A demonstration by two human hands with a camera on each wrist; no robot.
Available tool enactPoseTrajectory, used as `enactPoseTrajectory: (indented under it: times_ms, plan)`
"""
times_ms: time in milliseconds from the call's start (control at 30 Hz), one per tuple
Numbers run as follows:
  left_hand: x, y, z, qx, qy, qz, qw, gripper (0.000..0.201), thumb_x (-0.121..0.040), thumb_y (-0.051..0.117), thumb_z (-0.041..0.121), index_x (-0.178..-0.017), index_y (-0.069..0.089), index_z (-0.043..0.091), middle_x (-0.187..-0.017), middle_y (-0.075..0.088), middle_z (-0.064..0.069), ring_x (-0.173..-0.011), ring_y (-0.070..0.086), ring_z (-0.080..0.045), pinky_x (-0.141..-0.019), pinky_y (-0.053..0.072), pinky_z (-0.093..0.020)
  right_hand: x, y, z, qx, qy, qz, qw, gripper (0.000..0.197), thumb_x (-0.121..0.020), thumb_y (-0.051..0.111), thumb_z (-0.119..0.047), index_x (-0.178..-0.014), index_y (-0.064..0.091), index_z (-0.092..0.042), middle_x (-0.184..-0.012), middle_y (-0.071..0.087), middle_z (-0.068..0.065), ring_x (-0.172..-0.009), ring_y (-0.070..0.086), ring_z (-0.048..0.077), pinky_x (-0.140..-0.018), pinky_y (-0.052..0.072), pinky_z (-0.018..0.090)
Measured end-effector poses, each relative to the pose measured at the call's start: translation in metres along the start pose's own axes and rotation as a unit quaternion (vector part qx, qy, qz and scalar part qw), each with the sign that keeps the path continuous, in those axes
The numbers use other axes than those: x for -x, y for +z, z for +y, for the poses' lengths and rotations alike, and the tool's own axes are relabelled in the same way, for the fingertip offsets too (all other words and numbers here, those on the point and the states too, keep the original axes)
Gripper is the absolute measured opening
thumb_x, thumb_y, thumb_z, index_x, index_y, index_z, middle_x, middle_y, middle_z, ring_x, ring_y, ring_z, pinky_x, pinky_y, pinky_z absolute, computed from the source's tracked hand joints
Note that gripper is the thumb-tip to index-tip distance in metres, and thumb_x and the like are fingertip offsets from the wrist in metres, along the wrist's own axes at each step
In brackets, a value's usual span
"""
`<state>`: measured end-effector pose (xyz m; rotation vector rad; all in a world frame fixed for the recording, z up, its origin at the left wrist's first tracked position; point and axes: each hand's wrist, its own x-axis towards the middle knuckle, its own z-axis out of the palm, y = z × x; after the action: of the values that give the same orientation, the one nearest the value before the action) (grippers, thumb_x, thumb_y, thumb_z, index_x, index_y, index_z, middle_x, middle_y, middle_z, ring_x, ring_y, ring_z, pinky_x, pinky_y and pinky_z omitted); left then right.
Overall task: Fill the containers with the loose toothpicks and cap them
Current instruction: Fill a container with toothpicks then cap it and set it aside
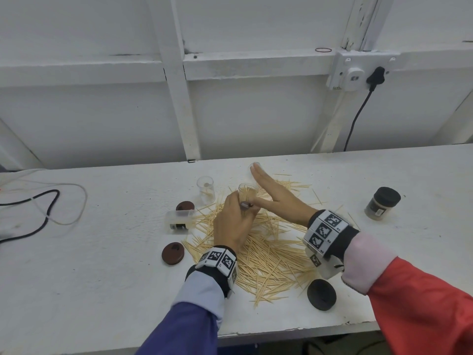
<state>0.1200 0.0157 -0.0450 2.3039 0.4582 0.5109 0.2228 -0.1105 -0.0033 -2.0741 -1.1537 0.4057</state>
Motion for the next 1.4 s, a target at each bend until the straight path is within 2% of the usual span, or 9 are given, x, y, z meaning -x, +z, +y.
enactPoseTrajectory:
  times_ms: [67, 167, 300, 400, 567, 833, 1067, 1267, 1400]
  plan:
    - [0.000, 0.001, 0.000, 0.008, 0.015, -0.010, 1.000, 0.037, -0.091, 0.057, 0.051, -0.107, 0.047, 0.019, -0.099, 0.059, 0.005, -0.079, 0.060, -0.017, -0.065, 0.048, -0.033, -0.001, 0.000, 0.002, -0.048, 0.028, 0.014, 0.998, 0.088, -0.088, 0.062, -0.051, -0.156, 0.010, -0.031, -0.161, 0.013, -0.011, -0.146, 0.014, 0.002, -0.117, 0.021, 0.028]
    - [0.000, 0.003, 0.001, 0.034, 0.038, -0.063, 0.997, 0.052, -0.092, 0.056, 0.053, -0.126, 0.043, 0.017, -0.112, 0.059, 0.002, -0.090, 0.062, -0.019, -0.071, 0.051, -0.035, -0.001, 0.002, 0.005, -0.060, 0.033, 0.038, 0.997, 0.072, -0.080, 0.076, -0.041, -0.142, 0.047, -0.021, -0.137, 0.055, -0.005, -0.126, 0.050, 0.008, -0.105, 0.046, 0.037]
    - [-0.001, 0.006, -0.005, -0.015, 0.072, -0.066, 0.995, 0.068, -0.091, 0.058, 0.049, -0.145, 0.031, 0.018, -0.145, 0.041, 0.001, -0.125, 0.047, -0.015, -0.087, 0.047, -0.034, 0.005, 0.002, 0.004, 0.016, -0.007, 0.156, 0.988, 0.053, -0.076, 0.082, -0.021, -0.124, 0.062, -0.014, -0.113, 0.069, 0.000, -0.104, 0.064, 0.012, -0.088, 0.055, 0.033]
    - [-0.002, 0.007, -0.009, -0.037, 0.076, -0.060, 0.995, 0.072, -0.093, 0.058, 0.043, -0.151, 0.024, 0.015, -0.153, 0.032, 0.001, -0.137, 0.033, -0.014, -0.099, 0.043, -0.036, 0.008, -0.002, 0.008, -0.012, 0.020, 0.185, 0.982, 0.054, -0.072, 0.085, -0.020, -0.121, 0.065, -0.015, -0.108, 0.071, 0.000, -0.100, 0.065, 0.010, -0.085, 0.056, 0.031]
    - [-0.003, 0.011, -0.013, -0.076, 0.090, -0.076, 0.990, 0.066, -0.094, 0.059, 0.026, -0.150, 0.027, 0.015, -0.151, 0.036, -0.002, -0.136, 0.035, -0.017, -0.104, 0.041, -0.037, 0.018, -0.018, 0.022, 0.008, 0.043, 0.198, 0.979, 0.052, -0.069, 0.086, -0.020, -0.117, 0.066, -0.018, -0.106, 0.071, -0.005, -0.099, 0.065, 0.008, -0.085, 0.057, 0.035]
    - [-0.001, 0.011, -0.015, -0.079, 0.096, -0.079, 0.989, 0.056, -0.095, 0.056, 0.020, -0.146, 0.035, 0.016, -0.145, 0.042, -0.001, -0.133, 0.037, -0.017, -0.102, 0.038, -0.033, 0.049, -0.061, 0.044, -0.069, 0.130, 0.228, 0.962, 0.049, -0.065, 0.089, -0.017, -0.106, 0.062, -0.018, -0.105, 0.069, -0.006, -0.100, 0.064, 0.006, -0.083, 0.051, 0.024]
    - [-0.002, 0.011, -0.016, -0.066, 0.133, -0.071, 0.986, 0.038, -0.092, 0.058, 0.013, -0.130, 0.055, 0.018, -0.133, 0.052, 0.001, -0.124, 0.043, -0.013, -0.094, 0.034, -0.022, 0.092, -0.082, 0.072, -0.067, 0.145, 0.218, 0.963, 0.048, -0.070, 0.085, -0.012, -0.112, 0.064, -0.017, -0.111, 0.068, -0.004, -0.103, 0.062, 0.014, -0.086, 0.051, 0.030]
    - [0.001, 0.004, -0.015, -0.062, 0.171, -0.106, 0.978, 0.028, -0.092, 0.057, 0.009, -0.118, 0.063, 0.017, -0.121, 0.060, 0.003, -0.118, 0.049, -0.014, -0.096, 0.039, -0.029, 0.123, -0.089, 0.090, -0.098, 0.139, 0.230, 0.958, 0.046, -0.078, 0.080, -0.022, -0.119, 0.059, -0.020, -0.115, 0.065, -0.005, -0.110, 0.059, 0.012, -0.092, 0.050, 0.034]
    - [0.005, 0.004, -0.002, -0.063, 0.183, -0.179, 0.965, 0.028, -0.089, 0.056, 0.024, -0.115, 0.066, 0.018, -0.114, 0.065, 0.004, -0.110, 0.055, -0.012, -0.093, 0.045, -0.036, 0.128, -0.075, 0.091, -0.087, 0.111, 0.237, 0.961, 0.047, -0.082, 0.075, -0.029, -0.123, 0.053, -0.025, -0.118, 0.056, -0.005, -0.112, 0.054, 0.014, -0.094, 0.045, 0.032]
